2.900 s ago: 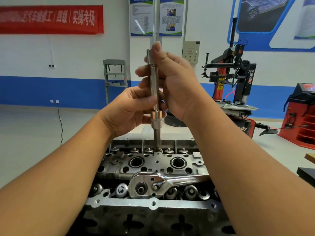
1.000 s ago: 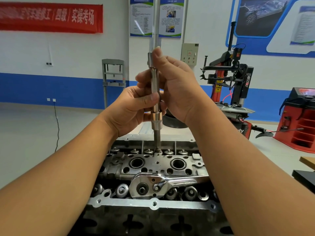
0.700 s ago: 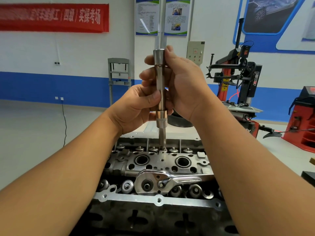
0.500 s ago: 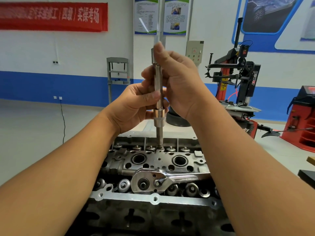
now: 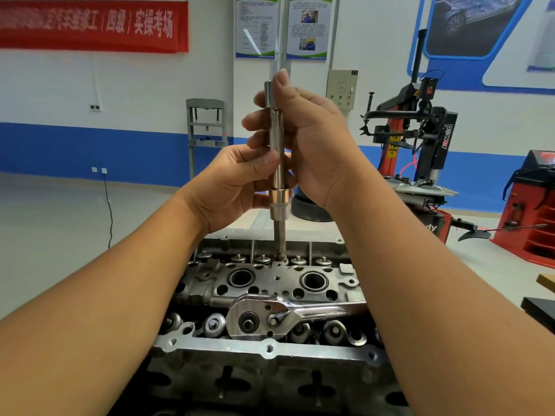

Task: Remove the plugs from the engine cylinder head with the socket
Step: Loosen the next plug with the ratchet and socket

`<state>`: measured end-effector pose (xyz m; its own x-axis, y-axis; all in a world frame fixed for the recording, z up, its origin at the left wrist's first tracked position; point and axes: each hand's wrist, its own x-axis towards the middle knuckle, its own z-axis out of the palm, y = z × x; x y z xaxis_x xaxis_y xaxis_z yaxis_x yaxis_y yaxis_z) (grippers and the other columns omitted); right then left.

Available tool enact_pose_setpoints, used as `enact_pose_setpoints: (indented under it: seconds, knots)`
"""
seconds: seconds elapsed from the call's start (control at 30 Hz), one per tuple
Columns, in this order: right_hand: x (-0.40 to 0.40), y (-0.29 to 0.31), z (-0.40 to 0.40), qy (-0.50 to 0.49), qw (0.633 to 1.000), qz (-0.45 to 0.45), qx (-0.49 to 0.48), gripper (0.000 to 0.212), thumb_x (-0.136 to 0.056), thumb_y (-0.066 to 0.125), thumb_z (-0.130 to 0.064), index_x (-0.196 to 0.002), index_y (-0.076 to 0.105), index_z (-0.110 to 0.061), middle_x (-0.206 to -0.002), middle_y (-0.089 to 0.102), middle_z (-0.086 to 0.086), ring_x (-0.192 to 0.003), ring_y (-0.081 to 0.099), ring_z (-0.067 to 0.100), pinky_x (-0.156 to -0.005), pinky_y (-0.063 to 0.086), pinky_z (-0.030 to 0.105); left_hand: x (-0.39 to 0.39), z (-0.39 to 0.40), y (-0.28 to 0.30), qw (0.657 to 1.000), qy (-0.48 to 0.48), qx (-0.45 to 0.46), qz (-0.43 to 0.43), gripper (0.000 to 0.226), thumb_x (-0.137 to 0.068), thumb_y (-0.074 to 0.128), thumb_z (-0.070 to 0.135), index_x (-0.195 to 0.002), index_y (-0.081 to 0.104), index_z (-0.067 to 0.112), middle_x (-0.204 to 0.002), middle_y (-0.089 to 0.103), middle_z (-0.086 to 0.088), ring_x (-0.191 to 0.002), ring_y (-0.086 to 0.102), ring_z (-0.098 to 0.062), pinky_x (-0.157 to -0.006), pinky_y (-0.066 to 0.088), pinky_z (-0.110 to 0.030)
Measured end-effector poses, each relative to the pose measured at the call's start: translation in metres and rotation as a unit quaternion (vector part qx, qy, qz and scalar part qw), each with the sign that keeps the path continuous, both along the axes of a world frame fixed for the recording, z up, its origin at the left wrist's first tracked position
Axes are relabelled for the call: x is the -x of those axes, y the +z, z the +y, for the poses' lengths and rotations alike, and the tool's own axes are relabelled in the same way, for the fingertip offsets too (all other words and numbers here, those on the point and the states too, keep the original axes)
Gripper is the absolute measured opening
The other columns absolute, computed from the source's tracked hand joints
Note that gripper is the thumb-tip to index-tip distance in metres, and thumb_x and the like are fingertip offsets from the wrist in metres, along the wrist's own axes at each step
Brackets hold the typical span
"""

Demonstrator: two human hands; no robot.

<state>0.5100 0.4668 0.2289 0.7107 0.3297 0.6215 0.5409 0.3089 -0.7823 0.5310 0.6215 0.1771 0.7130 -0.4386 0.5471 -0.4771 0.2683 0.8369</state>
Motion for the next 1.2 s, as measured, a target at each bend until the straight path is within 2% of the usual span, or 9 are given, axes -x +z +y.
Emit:
enact_pose_setpoints:
  seconds: [0.1, 0.23, 0.37, 0.5, 0.6, 0.73, 0.83, 1.2]
  knots:
    - [-0.001, 0.001, -0.001, 0.001, 1.0, 0.011, -0.003, 0.037, -0.108, 0.053, -0.036, -0.098, 0.071, -0.006, -0.078, 0.07, 0.009, -0.068, 0.063, 0.023, -0.066, 0.056, 0.035, 0.001, 0.002, -0.001, 0.999, -0.036, -0.013, 0.019, 0.039, -0.084, 0.083, 0.041, -0.108, 0.076, 0.011, -0.098, 0.077, -0.013, -0.089, 0.076, -0.029, -0.076, 0.061, -0.039]
    - [0.0, 0.0, -0.001, -0.018, 1.0, 0.005, 0.013, 0.032, -0.104, 0.06, -0.041, -0.101, 0.068, -0.009, -0.079, 0.074, 0.009, -0.067, 0.066, 0.024, -0.063, 0.055, 0.035, 0.0, 0.0, -0.001, 1.0, -0.023, -0.008, -0.009, 0.029, -0.078, 0.088, 0.04, -0.099, 0.081, 0.021, -0.096, 0.078, -0.001, -0.088, 0.076, -0.017, -0.083, 0.06, -0.037]
    - [0.001, -0.001, -0.001, -0.031, 0.999, -0.014, -0.003, 0.021, -0.1, 0.068, -0.03, -0.091, 0.062, -0.011, -0.077, 0.073, 0.009, -0.065, 0.066, 0.023, -0.066, 0.058, 0.035, 0.0, -0.002, 0.002, 0.999, 0.016, -0.016, -0.022, 0.037, -0.069, 0.093, 0.045, -0.097, 0.081, 0.023, -0.092, 0.077, 0.002, -0.087, 0.074, -0.015, -0.077, 0.06, -0.034]
    - [0.001, 0.0, -0.001, -0.025, 1.0, -0.013, -0.005, 0.026, -0.104, 0.062, -0.03, -0.095, 0.064, -0.006, -0.081, 0.075, 0.01, -0.066, 0.068, 0.023, -0.058, 0.056, 0.031, 0.004, 0.0, 0.001, 0.999, -0.013, -0.051, 0.002, 0.041, -0.076, 0.088, 0.05, -0.102, 0.08, 0.019, -0.096, 0.075, -0.007, -0.088, 0.073, -0.024, -0.078, 0.06, -0.039]
    - [0.001, 0.0, -0.001, -0.016, 1.0, -0.008, -0.007, 0.032, -0.107, 0.057, -0.032, -0.101, 0.063, -0.001, -0.08, 0.075, 0.01, -0.061, 0.066, 0.023, -0.056, 0.056, 0.031, 0.006, 0.001, 0.001, 0.994, -0.076, -0.063, 0.037, 0.038, -0.081, 0.086, 0.042, -0.105, 0.077, 0.013, -0.101, 0.074, -0.016, -0.089, 0.073, -0.032, -0.08, 0.06, -0.044]
    - [0.0, 0.0, -0.001, -0.012, 1.0, -0.004, -0.008, 0.033, -0.103, 0.062, -0.037, -0.101, 0.063, -0.004, -0.08, 0.073, 0.011, -0.057, 0.063, 0.023, -0.058, 0.056, 0.032, 0.009, -0.001, 0.001, 0.996, -0.043, -0.073, 0.019, 0.038, -0.075, 0.09, 0.046, -0.097, 0.08, 0.017, -0.094, 0.076, -0.013, -0.087, 0.075, -0.029, -0.078, 0.063, -0.04]
    - [-0.001, -0.001, -0.001, -0.015, 1.0, -0.003, -0.023, 0.025, -0.1, 0.068, -0.031, -0.095, 0.06, -0.009, -0.078, 0.073, 0.013, -0.052, 0.059, 0.023, -0.054, 0.055, 0.031, 0.009, -0.003, 0.002, 0.997, -0.018, -0.077, 0.004, 0.041, -0.072, 0.09, 0.049, -0.097, 0.08, 0.018, -0.092, 0.077, -0.01, -0.087, 0.076, -0.028, -0.076, 0.063, -0.037]
    - [-0.002, 0.001, -0.001, -0.018, 1.0, -0.006, -0.008, 0.024, -0.105, 0.061, -0.03, -0.095, 0.06, -0.008, -0.078, 0.072, 0.012, -0.054, 0.062, 0.023, -0.054, 0.055, 0.031, 0.014, -0.006, -0.002, 0.998, 0.005, -0.051, 0.04, 0.047, -0.064, 0.093, 0.057, -0.092, 0.08, 0.022, -0.088, 0.075, -0.008, -0.084, 0.075, -0.025, -0.078, 0.06, -0.04]
